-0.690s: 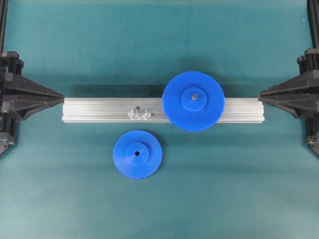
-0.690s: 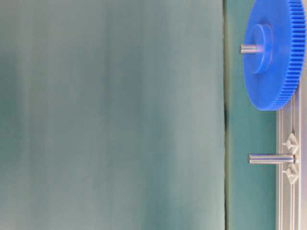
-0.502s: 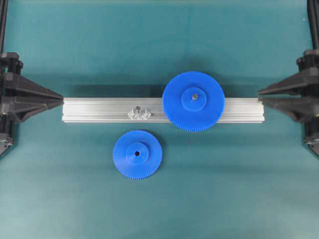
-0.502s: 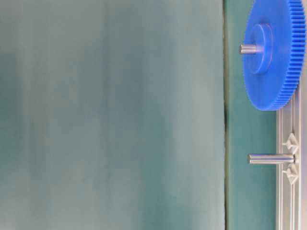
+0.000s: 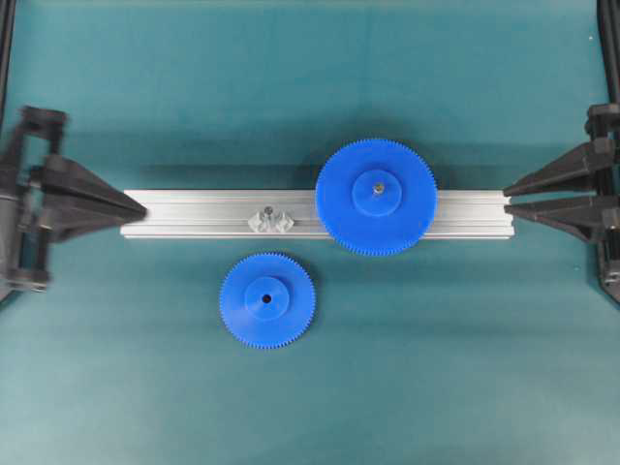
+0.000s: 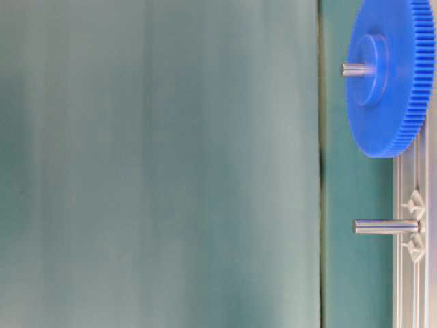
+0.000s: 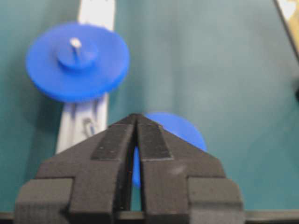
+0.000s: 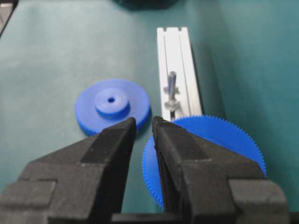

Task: Insert the small gear onto the shaft.
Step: 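Move the left gripper right toward the small blue gear on the table, then lower the left gripper over the small blue gear's hub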

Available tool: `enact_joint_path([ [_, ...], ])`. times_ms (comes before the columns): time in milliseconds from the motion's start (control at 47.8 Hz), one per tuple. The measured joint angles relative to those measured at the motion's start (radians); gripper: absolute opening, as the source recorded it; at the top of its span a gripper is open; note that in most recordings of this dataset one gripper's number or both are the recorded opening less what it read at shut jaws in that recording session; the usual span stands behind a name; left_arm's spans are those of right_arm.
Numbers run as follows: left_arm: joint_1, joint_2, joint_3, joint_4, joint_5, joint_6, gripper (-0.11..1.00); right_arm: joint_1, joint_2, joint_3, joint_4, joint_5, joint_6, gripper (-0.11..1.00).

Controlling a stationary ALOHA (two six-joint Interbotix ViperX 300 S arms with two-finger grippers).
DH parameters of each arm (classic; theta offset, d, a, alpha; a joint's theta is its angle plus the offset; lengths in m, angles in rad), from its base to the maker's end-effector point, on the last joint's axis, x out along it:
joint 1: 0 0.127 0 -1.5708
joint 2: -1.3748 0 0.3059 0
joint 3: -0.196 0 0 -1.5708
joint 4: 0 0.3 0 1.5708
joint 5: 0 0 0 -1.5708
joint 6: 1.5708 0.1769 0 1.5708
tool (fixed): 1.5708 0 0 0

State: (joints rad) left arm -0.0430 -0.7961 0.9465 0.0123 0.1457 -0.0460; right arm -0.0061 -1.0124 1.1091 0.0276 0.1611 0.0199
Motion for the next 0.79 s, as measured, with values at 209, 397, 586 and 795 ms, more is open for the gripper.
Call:
enact_joint_path([
  [209, 0.000, 0.080, -0.031, 0.000, 0.021, -0.002, 0.13, 0.000, 0.003, -0.003, -0.002, 0.046, 0.002, 0.42],
  [397, -0.002, 0.123, -0.066, 0.000, 0.069, -0.005, 0.49, -0.005, 0.005, -0.003, -0.002, 0.063, 0.002, 0.54],
  [586, -0.018, 0.183, -0.115, -0.002, 0.141, -0.051, 0.88, -0.006, 0.005, -0.003, -0.002, 0.066, 0.002, 0.60],
  [795, -0.048, 0.264, -0.155, 0.000, 0.155, -0.091, 0.87, -0.006, 0.005, -0.005, -0.002, 0.071, 0.002, 0.60],
])
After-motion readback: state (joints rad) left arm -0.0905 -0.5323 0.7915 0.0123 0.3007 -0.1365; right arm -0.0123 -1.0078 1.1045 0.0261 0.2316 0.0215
